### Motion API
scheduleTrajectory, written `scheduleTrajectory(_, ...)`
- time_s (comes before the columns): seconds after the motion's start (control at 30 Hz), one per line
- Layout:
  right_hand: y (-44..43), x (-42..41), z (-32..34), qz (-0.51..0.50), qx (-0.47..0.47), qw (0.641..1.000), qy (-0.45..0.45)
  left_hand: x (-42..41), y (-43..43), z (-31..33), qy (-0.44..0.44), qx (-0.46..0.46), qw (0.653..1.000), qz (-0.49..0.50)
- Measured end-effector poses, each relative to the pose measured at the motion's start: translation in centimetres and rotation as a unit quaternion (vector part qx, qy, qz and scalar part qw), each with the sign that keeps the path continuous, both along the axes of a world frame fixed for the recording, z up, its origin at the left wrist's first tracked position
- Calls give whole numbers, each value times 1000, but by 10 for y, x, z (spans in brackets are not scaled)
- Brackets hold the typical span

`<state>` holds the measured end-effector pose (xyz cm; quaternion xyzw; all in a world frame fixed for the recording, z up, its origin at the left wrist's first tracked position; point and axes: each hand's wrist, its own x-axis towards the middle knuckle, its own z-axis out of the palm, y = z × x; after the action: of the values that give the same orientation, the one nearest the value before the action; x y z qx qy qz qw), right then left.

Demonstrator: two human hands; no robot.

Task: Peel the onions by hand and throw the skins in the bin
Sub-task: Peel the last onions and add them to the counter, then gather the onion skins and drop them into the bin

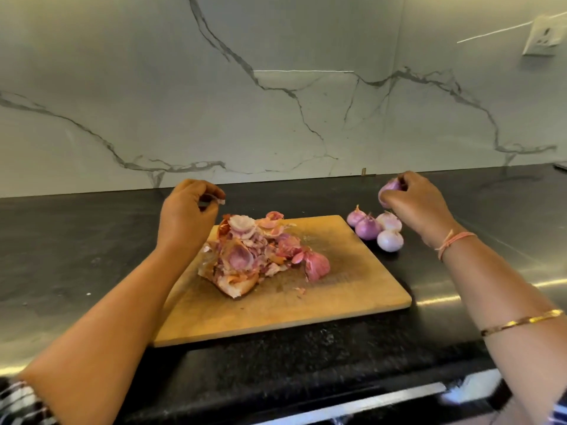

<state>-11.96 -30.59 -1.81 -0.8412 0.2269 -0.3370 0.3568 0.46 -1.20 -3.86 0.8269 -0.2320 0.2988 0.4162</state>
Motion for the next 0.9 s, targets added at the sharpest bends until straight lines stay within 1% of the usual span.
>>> scheduleTrajectory(0.13, -25, -5, -10, -22, 0, 990, 143, -1, 1, 0, 3, -4, 1000, 0)
scheduleTrajectory(0.2, -29, -8, -16, -35, -2, 983, 182, -2, 2, -1, 4, -3, 1000, -2)
scheduleTrajectory(0.3, -32, -9, -25, -37, 17, 976, 213, -2, 2, -1, 9, -2, 1000, -1)
scheduleTrajectory(0.47, -32, -7, -34, -29, 41, 977, 205, -2, 2, -1, 18, -10, 1000, -6)
scheduleTrajectory(0.6, -33, -5, -34, -36, 20, 976, 215, -3, 1, -1, 24, -21, 999, -3)
scheduleTrajectory(0.77, -29, -5, -34, -61, 29, 973, 219, -2, 1, -1, 32, -28, 999, -5)
scheduleTrajectory(0.83, -22, -7, -31, -81, 9, 972, 222, -1, 2, -1, 33, -33, 999, -3)
scheduleTrajectory(0.9, -13, -9, -25, -102, -38, 973, 204, -1, 2, -2, 35, -38, 999, 1)
